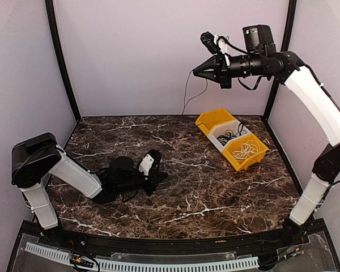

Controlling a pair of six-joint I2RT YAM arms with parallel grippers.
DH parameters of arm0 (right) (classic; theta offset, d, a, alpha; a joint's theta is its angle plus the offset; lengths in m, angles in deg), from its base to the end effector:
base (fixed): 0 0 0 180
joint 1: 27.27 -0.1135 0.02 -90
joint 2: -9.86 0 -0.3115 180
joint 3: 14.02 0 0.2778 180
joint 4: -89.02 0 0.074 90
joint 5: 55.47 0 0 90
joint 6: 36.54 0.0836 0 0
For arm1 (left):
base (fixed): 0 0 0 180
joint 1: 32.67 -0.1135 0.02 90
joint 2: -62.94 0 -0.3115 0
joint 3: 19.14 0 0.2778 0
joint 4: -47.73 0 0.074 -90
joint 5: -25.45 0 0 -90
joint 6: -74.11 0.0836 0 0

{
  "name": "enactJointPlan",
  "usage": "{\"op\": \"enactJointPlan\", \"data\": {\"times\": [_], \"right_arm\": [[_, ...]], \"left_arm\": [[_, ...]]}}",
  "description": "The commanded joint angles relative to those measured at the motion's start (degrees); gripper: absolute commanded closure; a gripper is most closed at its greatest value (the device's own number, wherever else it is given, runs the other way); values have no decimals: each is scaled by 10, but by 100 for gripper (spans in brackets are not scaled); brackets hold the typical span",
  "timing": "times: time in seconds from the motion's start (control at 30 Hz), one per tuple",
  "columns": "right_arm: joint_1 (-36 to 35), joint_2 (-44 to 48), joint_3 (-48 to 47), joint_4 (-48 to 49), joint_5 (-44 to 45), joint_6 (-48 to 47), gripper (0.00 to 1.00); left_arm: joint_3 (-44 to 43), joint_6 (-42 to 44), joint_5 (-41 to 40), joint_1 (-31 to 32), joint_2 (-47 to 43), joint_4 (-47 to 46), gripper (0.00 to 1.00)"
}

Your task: Untangle the cables

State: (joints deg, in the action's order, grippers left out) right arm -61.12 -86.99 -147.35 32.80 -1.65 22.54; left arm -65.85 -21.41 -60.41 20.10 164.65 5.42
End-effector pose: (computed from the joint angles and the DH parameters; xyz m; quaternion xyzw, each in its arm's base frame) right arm 0.3161 0.2714 0.5402 -0.5673 0.5608 0.2679 0.5403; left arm 0.2348 -0.3190 0.1564 0.3334 0.7060 -0.3286 0.5315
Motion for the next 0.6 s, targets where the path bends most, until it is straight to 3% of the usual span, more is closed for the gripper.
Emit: {"op": "enactJointPlan", "data": {"times": [0.0,0.57], "right_arm": [[11,17,-7,27,0,15,100],[13,2,120,76,24,19,100]], "left_arm": [[7,-11,-20,2,3,-26,100],[-71,-15,-61,2,-98,-17,100]]}}
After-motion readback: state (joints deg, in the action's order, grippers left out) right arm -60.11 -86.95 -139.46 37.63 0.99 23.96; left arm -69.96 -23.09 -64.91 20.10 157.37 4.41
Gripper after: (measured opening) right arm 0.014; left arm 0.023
